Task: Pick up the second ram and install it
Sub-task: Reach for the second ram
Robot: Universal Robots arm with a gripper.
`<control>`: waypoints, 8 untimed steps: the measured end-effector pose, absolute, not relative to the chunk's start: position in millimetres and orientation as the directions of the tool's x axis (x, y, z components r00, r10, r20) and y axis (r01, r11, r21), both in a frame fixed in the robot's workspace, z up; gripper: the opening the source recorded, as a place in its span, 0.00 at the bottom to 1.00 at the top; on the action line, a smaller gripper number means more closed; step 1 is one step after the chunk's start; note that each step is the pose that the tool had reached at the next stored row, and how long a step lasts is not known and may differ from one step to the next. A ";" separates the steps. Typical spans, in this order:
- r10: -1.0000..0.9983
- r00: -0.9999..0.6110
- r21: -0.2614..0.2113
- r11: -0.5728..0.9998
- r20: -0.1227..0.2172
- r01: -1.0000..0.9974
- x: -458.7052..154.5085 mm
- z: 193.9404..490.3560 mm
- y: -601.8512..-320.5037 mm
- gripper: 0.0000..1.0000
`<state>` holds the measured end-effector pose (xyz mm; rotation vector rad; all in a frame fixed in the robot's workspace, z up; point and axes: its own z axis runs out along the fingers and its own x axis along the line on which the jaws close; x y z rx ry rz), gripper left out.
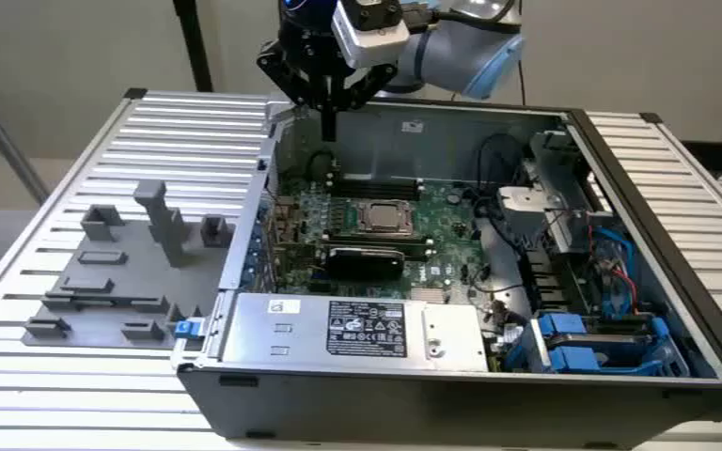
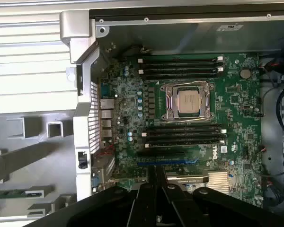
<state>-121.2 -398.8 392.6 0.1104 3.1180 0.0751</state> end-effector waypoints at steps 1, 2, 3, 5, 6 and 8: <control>0.071 -0.997 0.049 0.996 -0.019 0.070 -121.2 392.6 -398.8 0.00; 0.071 -0.997 0.049 0.996 -0.019 0.070 -121.2 392.6 -398.8 0.00; 0.071 -0.997 0.049 0.996 -0.019 0.070 -121.2 392.6 -398.8 0.00; 0.071 -0.997 0.049 0.996 -0.019 0.070 -121.2 392.6 -398.8 0.00; 0.071 -0.997 0.049 0.996 -0.019 0.070 -121.2 392.6 -398.8 0.00; 0.071 -0.997 0.049 0.996 -0.019 0.070 -121.2 392.6 -398.8 0.00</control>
